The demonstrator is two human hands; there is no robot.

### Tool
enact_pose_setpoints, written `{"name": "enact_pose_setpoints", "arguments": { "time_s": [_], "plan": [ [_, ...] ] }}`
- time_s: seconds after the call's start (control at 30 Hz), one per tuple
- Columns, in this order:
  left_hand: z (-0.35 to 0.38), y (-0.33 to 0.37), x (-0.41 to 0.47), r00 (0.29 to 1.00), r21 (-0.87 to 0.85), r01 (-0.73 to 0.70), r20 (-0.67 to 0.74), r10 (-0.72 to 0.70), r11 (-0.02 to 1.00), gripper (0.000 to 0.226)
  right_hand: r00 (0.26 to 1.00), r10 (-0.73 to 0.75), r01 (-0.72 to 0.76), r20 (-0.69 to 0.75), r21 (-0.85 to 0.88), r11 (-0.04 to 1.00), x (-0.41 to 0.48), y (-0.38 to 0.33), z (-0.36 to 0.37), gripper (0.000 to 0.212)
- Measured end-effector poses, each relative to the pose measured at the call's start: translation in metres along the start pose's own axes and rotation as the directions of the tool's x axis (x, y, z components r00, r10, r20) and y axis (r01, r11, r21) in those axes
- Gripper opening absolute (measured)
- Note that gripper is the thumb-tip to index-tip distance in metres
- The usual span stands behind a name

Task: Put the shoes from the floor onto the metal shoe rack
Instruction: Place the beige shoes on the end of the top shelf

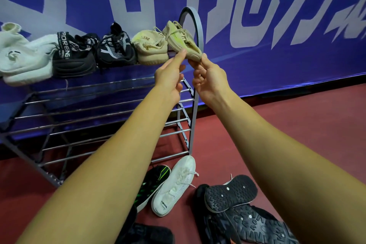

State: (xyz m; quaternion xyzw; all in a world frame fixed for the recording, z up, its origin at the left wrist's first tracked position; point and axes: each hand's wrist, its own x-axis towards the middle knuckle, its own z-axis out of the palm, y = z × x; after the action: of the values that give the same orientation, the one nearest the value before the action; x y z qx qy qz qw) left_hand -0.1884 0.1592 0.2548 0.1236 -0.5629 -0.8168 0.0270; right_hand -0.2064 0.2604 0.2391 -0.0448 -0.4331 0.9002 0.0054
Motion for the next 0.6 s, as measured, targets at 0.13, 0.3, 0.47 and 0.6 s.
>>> {"name": "enact_pose_setpoints", "arguments": {
  "time_s": [0.13, 0.3, 0.47, 0.6],
  "plan": [
    [-0.007, -0.004, 0.001, 0.998, -0.001, 0.042, 0.05, -0.042, 0.999, 0.028, 1.0, 0.021, -0.019, 0.019, -0.101, 0.995, -0.007, -0.008, -0.003, 0.025],
    [-0.034, -0.019, -0.006, 0.995, 0.188, 0.029, 0.089, -0.047, 0.982, 0.028, 0.992, 0.118, -0.123, -0.047, -0.129, 0.984, -0.018, -0.002, -0.012, 0.025],
    [-0.079, -0.027, -0.015, 1.0, 0.361, -0.008, 0.015, 0.002, 0.932, 0.033, 0.986, 0.16, -0.169, -0.054, -0.226, 0.96, -0.036, 0.013, -0.01, 0.017],
    [-0.117, -0.025, -0.028, 1.0, 0.499, -0.024, 0.008, 0.023, 0.867, 0.029, 0.985, 0.167, -0.168, -0.046, -0.486, 0.858, -0.048, 0.032, -0.015, 0.02]
  ]
}}
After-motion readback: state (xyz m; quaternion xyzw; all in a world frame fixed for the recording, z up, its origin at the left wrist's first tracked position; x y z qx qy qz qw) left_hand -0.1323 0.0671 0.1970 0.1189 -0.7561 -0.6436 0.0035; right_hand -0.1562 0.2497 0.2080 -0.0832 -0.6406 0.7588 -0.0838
